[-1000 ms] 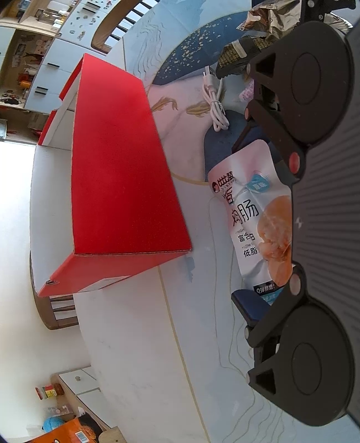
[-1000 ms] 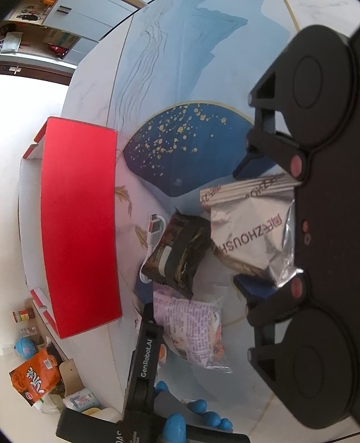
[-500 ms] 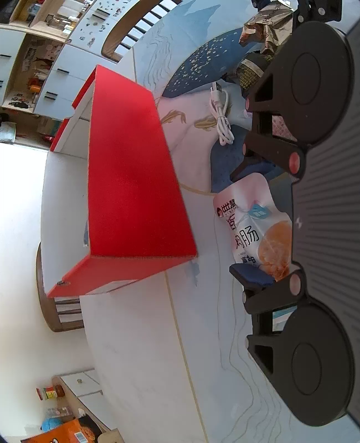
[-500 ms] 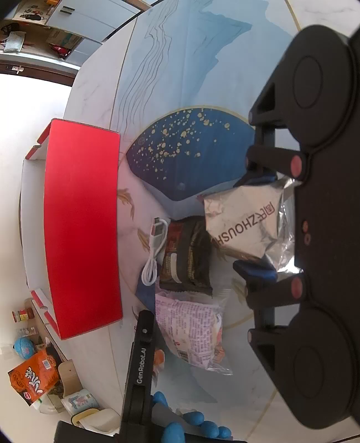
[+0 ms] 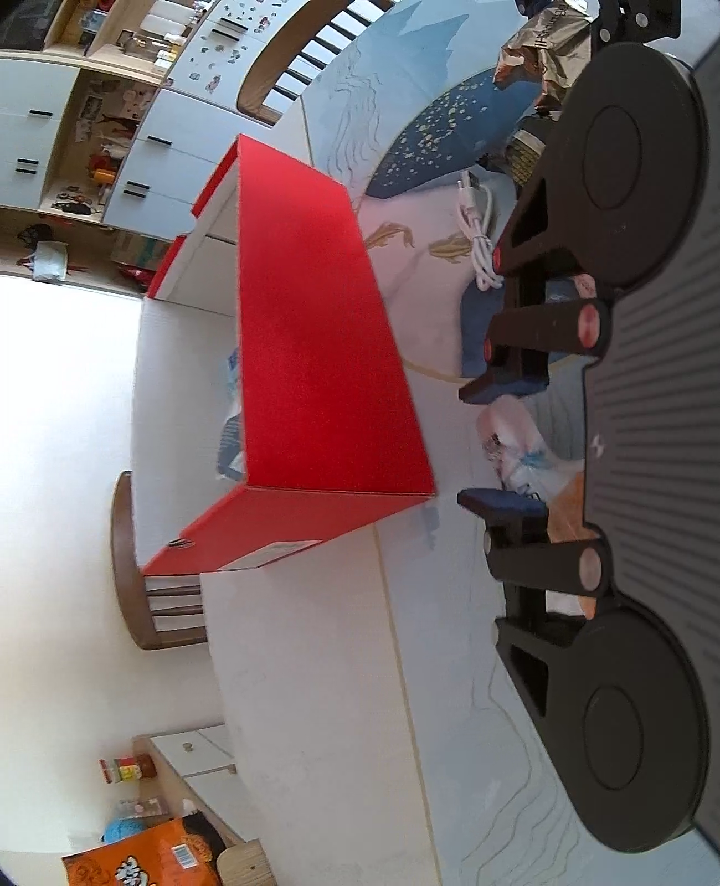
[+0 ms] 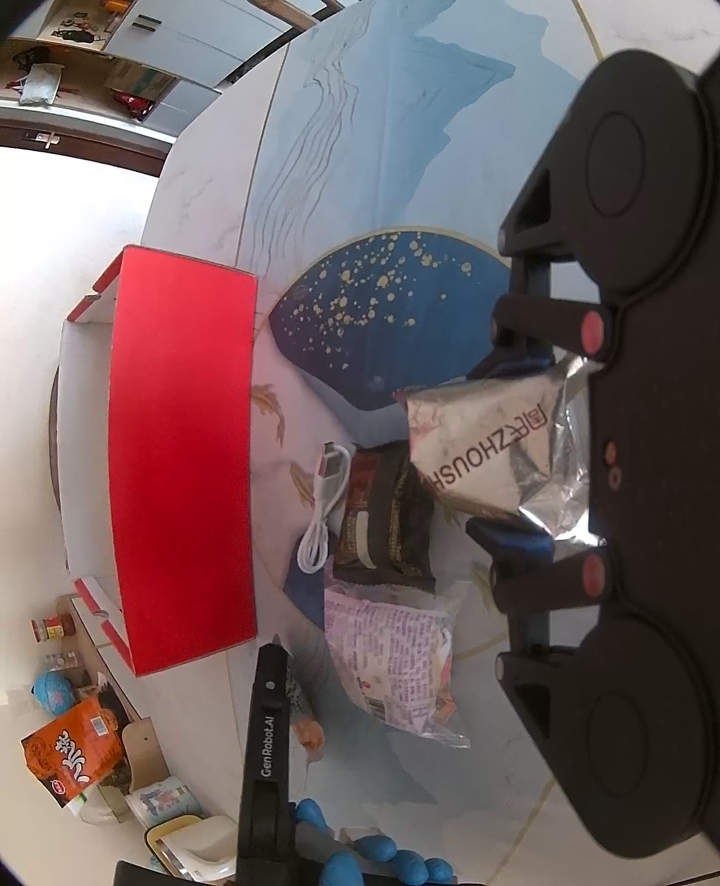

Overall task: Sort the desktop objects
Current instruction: 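Lift and carry the pink pouch and silver foil bag toward the red box with both tools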

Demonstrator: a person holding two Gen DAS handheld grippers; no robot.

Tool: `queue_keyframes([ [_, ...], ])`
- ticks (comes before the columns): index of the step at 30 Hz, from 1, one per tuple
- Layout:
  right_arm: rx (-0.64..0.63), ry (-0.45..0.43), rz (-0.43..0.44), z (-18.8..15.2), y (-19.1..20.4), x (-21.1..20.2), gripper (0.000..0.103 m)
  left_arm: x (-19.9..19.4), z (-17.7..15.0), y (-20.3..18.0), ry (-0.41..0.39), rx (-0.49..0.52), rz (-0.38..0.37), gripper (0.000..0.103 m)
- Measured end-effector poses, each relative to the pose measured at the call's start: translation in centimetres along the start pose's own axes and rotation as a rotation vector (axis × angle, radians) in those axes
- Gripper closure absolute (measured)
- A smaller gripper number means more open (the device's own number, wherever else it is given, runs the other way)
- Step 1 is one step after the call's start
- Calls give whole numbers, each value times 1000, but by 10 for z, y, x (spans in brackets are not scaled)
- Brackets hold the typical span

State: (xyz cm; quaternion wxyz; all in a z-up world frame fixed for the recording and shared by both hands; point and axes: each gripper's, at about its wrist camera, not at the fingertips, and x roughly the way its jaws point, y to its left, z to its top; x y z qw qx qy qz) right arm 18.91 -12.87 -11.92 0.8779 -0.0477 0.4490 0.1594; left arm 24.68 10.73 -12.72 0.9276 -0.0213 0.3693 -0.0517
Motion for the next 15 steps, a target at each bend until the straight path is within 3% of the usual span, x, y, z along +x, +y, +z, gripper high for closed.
queue_keyframes([
  [1,1,-2,-1,1,0,0,54,-1,1,0,-4,-2,-4,91],
  [9,8,-7,-1,2,-3,-1,54,-6,3,3,-13,-3,-17,92],
  [15,20,-5,2,1,-5,-2,54,-18,5,4,-20,49,-80,91],
])
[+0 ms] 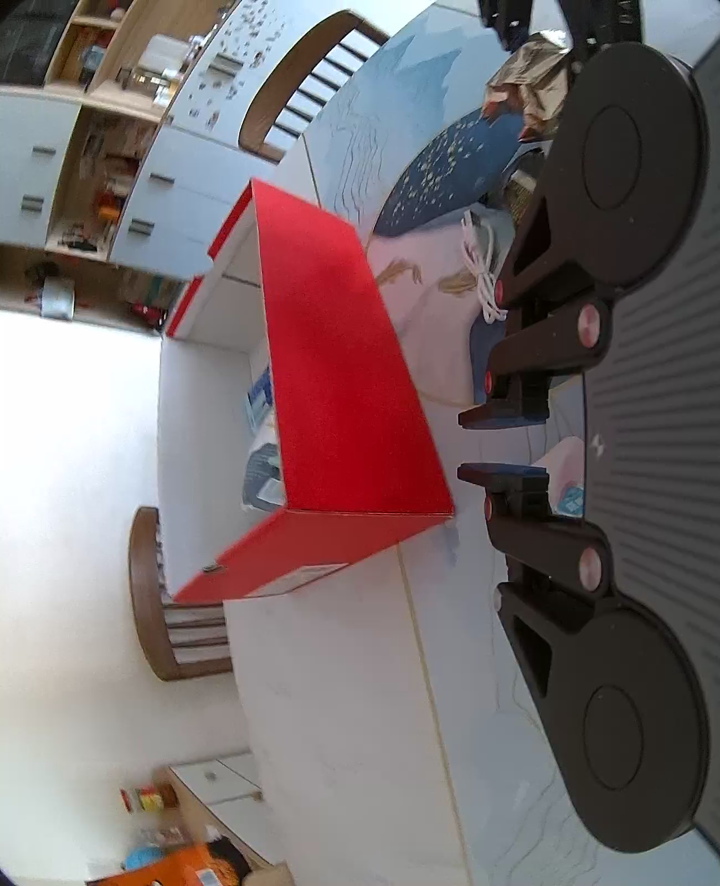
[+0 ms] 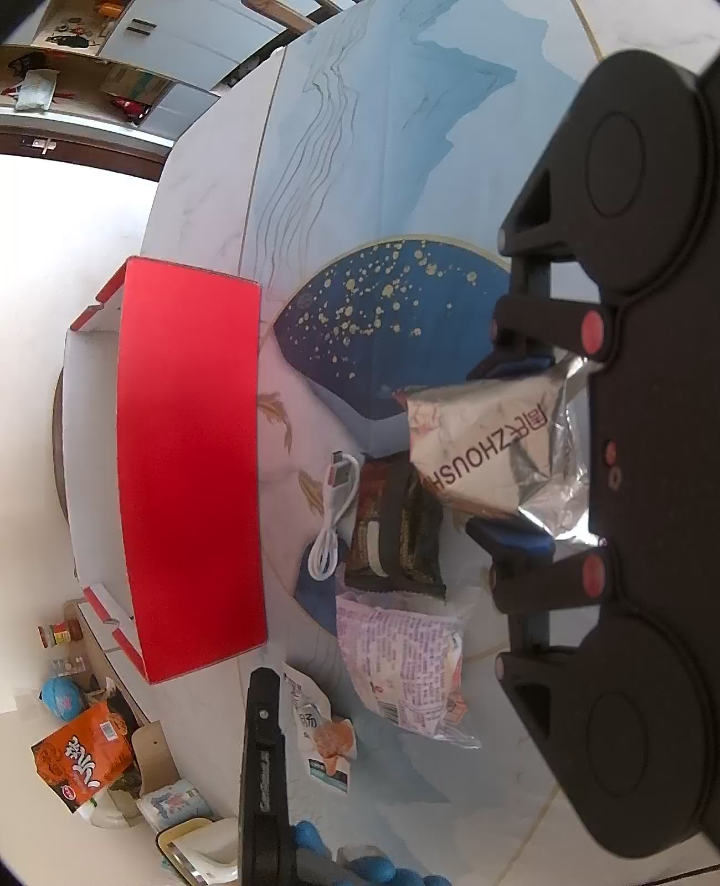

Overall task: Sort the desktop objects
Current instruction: 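Lift and carry the pink pouch and silver foil bag toward the red box with both tools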

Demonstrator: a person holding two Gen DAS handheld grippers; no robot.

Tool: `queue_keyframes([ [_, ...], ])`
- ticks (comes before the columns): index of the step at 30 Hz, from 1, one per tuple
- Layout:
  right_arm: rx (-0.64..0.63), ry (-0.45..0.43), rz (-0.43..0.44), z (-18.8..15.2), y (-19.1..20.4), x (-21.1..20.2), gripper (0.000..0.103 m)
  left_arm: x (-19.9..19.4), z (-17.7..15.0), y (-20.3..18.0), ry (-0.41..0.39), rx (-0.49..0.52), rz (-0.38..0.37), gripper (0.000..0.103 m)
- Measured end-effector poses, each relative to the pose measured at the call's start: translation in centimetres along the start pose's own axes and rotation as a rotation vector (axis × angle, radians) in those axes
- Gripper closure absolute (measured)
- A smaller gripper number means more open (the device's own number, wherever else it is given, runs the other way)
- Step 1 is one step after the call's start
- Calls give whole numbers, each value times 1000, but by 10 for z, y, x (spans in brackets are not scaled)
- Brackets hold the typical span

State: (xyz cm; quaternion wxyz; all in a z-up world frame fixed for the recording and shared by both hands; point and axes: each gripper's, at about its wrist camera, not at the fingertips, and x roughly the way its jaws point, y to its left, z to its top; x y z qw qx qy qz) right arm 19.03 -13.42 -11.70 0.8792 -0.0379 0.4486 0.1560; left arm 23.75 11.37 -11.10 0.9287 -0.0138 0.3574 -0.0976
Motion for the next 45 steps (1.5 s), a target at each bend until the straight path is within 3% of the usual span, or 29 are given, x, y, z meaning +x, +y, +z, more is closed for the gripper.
queue_keyframes([
  [5,11,-1,-3,-2,-3,-3,54,-7,1,11,15,12,-69,90],
  [6,13,0,-5,-2,-3,-3,54,-8,1,13,16,14,-78,84],
  [8,18,3,-7,-3,-4,-4,54,-9,0,19,24,32,-96,57],
  [9,19,3,-7,-4,-4,-5,54,-10,-1,22,20,42,-103,29],
  [10,18,4,-10,-4,-4,-5,54,-11,-1,25,18,51,-111,19],
  [14,18,8,-12,-6,-3,-7,54,-8,-6,39,52,91,-164,17],
  [17,18,12,-16,-8,-2,-8,53,-5,-9,49,70,132,-192,1],
  [24,22,22,-28,-10,2,-5,53,1,-15,57,96,229,-268,0],
  [37,35,28,-56,-9,1,-2,53,28,-24,67,134,250,-238,0],
  [45,37,27,-58,-6,0,0,53,27,-30,62,111,270,-199,1],
])
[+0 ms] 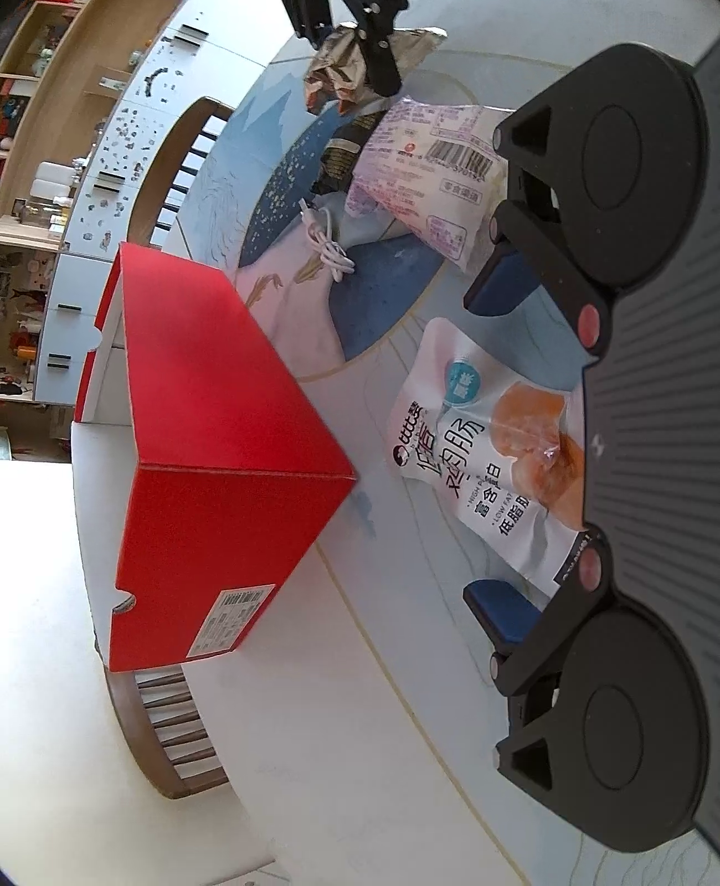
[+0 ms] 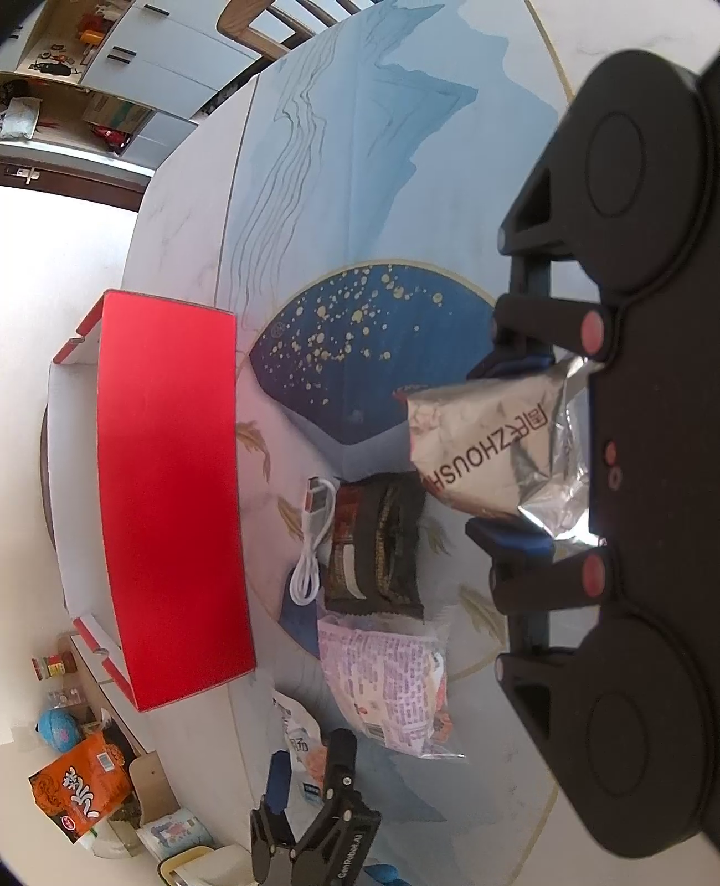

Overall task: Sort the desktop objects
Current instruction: 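Lift and carry the pink pouch and silver foil bag toward the red box with both tools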

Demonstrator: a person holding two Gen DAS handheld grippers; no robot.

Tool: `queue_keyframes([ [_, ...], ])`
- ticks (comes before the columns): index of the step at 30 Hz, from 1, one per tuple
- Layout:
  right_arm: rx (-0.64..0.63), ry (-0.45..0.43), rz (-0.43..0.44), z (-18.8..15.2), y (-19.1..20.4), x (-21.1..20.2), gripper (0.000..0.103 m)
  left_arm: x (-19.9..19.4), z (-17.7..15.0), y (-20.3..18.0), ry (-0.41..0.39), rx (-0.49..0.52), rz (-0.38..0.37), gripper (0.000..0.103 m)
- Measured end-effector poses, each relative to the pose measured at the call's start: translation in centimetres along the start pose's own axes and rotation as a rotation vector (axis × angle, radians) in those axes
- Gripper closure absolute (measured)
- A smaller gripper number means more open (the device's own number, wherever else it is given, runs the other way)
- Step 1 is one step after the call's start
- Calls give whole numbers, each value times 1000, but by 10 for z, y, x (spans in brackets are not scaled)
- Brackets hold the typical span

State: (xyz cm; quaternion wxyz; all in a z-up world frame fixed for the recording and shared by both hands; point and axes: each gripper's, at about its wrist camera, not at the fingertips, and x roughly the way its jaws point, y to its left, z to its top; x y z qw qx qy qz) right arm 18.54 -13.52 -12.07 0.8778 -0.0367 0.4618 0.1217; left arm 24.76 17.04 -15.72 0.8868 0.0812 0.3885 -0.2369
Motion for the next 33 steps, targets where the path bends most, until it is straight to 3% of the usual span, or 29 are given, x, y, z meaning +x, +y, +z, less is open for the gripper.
queue_keyframes([
  [5,-6,-2,1,3,-1,0,53,1,-1,-6,2,39,33,6],
  [8,-10,0,3,4,-1,0,53,-1,1,-7,-10,30,46,26],
  [9,-13,0,3,4,-1,0,53,-2,2,-8,-14,27,51,37],
  [10,-17,0,2,5,-1,0,53,-2,4,-9,-15,25,55,41],
  [18,-44,-22,4,15,-2,-10,54,0,9,-17,-17,-23,108,44],
  [33,-96,-66,33,37,-13,-29,54,-29,23,-37,-66,-131,137,44],
])
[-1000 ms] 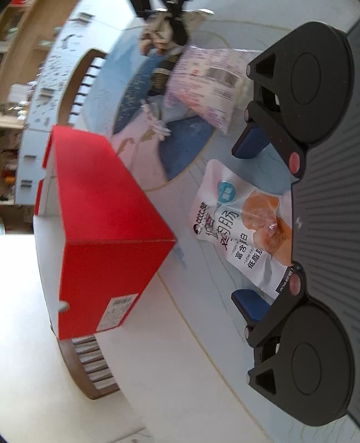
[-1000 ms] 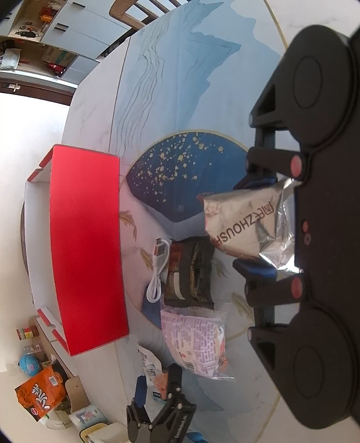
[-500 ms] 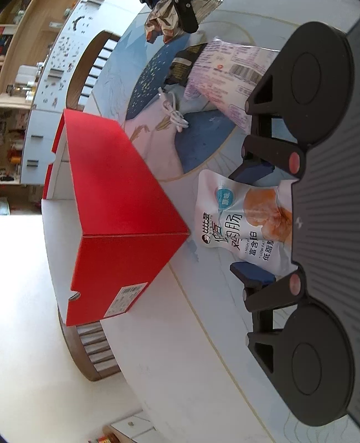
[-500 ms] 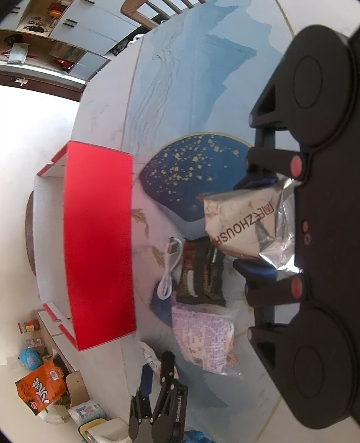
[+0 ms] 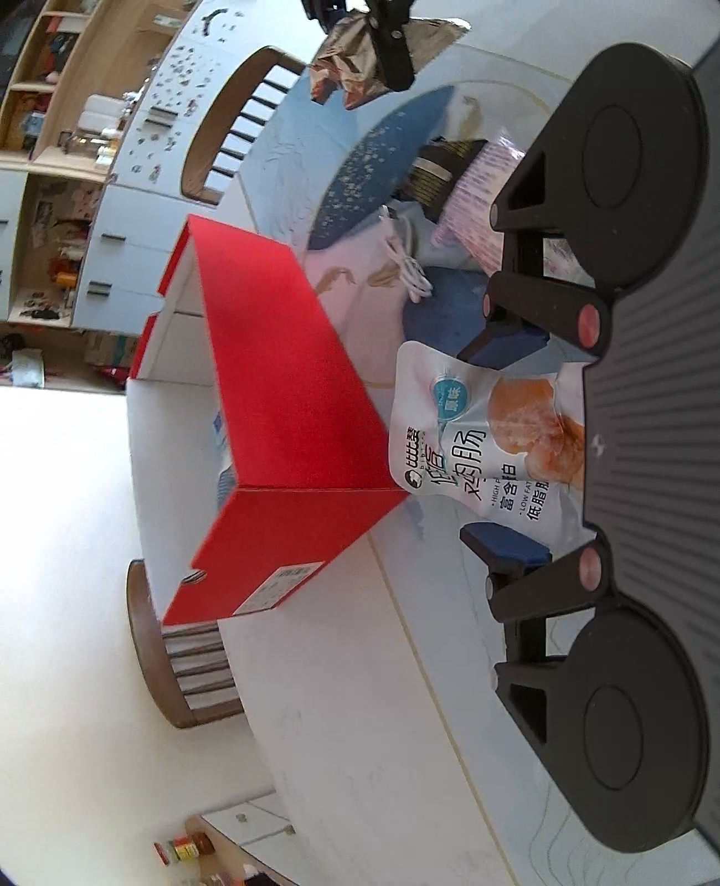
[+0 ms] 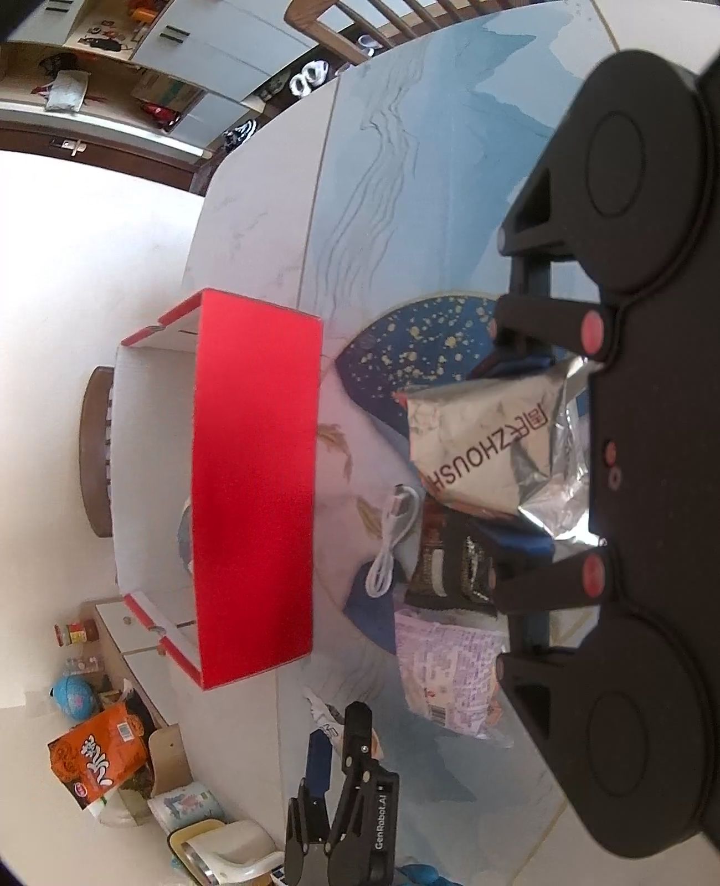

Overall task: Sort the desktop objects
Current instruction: 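Lift and carry the pink pouch and silver foil bag toward the red box with both tools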

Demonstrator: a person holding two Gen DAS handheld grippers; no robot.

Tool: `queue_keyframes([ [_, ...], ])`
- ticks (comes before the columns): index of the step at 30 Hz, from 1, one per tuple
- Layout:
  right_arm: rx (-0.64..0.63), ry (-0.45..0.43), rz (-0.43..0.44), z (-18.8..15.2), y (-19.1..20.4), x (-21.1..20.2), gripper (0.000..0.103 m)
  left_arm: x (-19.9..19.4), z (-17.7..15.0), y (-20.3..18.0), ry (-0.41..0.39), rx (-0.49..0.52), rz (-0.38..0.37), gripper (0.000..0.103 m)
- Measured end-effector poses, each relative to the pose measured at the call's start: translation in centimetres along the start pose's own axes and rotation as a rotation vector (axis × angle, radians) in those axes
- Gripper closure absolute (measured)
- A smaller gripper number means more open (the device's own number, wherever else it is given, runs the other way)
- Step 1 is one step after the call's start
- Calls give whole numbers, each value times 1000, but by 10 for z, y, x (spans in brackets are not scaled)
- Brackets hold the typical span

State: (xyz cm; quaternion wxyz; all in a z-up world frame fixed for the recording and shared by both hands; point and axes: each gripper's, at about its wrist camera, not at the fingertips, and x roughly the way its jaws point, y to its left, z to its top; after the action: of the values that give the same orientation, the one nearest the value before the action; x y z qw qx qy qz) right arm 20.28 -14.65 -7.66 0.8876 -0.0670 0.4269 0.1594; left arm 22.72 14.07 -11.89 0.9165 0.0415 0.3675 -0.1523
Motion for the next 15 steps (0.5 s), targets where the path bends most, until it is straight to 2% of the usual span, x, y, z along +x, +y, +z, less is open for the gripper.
queue_keyframes([
  [15,-68,-48,50,39,-7,-12,54,-28,35,-21,-54,-55,24,44],
])
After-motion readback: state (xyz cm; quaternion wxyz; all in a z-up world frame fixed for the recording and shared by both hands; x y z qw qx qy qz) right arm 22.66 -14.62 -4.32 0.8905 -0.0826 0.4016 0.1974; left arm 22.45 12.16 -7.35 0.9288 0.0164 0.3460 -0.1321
